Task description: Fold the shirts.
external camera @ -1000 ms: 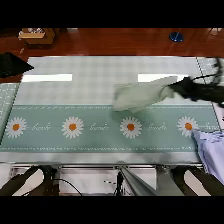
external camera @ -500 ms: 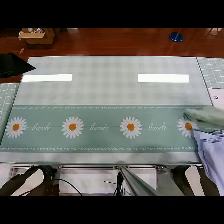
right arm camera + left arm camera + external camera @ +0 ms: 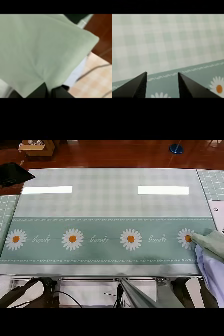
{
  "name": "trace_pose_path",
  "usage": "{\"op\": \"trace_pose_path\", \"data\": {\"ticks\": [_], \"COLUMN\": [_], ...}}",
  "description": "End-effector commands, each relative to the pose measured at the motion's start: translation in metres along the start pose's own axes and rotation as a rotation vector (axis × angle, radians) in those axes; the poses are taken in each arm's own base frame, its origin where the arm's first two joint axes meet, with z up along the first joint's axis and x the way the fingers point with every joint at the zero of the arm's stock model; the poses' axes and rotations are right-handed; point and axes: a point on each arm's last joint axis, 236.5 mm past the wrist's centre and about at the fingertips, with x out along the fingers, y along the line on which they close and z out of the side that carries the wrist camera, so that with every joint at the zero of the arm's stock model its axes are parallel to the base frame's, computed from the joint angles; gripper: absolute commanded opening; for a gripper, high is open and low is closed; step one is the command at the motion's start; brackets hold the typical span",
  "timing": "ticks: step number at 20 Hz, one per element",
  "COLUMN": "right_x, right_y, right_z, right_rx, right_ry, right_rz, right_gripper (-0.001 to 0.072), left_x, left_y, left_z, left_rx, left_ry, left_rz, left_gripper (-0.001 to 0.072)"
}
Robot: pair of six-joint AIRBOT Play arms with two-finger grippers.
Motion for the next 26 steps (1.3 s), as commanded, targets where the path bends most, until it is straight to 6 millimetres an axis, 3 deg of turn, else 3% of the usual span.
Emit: {"op": "trace_pose_path", "data": {"ticks": [1, 5, 9, 10, 13, 14, 16, 17, 19, 21, 22, 24, 26], "right_x": [0.022, 0.045, 0.071, 0.076, 0.088, 0.091, 0.095, 0.098, 0.078, 0.02, -0.009, -0.044, -0.044], "right_y": [-0.039, -0.069, -0.078, -0.081, -0.086, -0.085, -0.078, -0.059, 0.01, 0.099, 0.143, 0.238, 0.31], "right_z": [-0.026, -0.049, -0.073, -0.076, -0.069, -0.059, -0.037, -0.014, 0.052, 0.117, 0.135, 0.134, 0.104], "right_rx": [0.019, -0.016, -0.087, -0.107, -0.151, -0.16, -0.136, -0.115, -0.137, -0.221, -0.269, -0.435, -0.609], "right_ry": [0.13, 0.247, 0.359, 0.373, 0.343, 0.3, 0.195, 0.112, -0.107, -0.328, -0.387, -0.392, -0.327], "right_rz": [-0.196, -0.38, -0.471, -0.494, -0.528, -0.524, -0.488, -0.391, -0.101, 0.2, 0.321, 0.505, 0.563], "right_gripper": [0.0021, 0.0022, 0.0048, 0.0112, 0.0394, 0.0428, 0.0427, 0.0427, 0.0427, 0.0428, 0.0428, 0.0436, 0.0484], "left_x": [0.008, 0.013, 0.015, 0.015, 0.015, 0.015, 0.015, 0.015, 0.015, 0.022, 0.031, 0.059, 0.089], "left_y": [0.042, 0.073, 0.081, 0.081, 0.081, 0.081, 0.081, 0.081, 0.081, 0.082, 0.081, 0.068, 0.047], "left_z": [0.013, 0.02, 0.019, 0.019, 0.019, 0.019, 0.019, 0.019, 0.019, 0.017, 0.013, -0.003, -0.024], "left_rx": [0.018, 0.036, 0.022, 0.022, 0.022, 0.022, 0.021, 0.02, 0.02, 0.016, 0.001, 0.008, 0.033], "left_ry": [-0.039, -0.057, -0.055, -0.055, -0.055, -0.055, -0.054, -0.055, -0.053, -0.039, -0.02, 0.069, 0.178], "left_rz": [0.143, 0.241, 0.249, 0.249, 0.249, 0.249, 0.248, 0.247, 0.248, 0.242, 0.23, 0.18, 0.119], "left_gripper": [0.048, 0.048, 0.048, 0.048, 0.048, 0.048, 0.048, 0.0481, 0.0489, 0.0519, 0.0577, 0.0631, 0.0631]}}
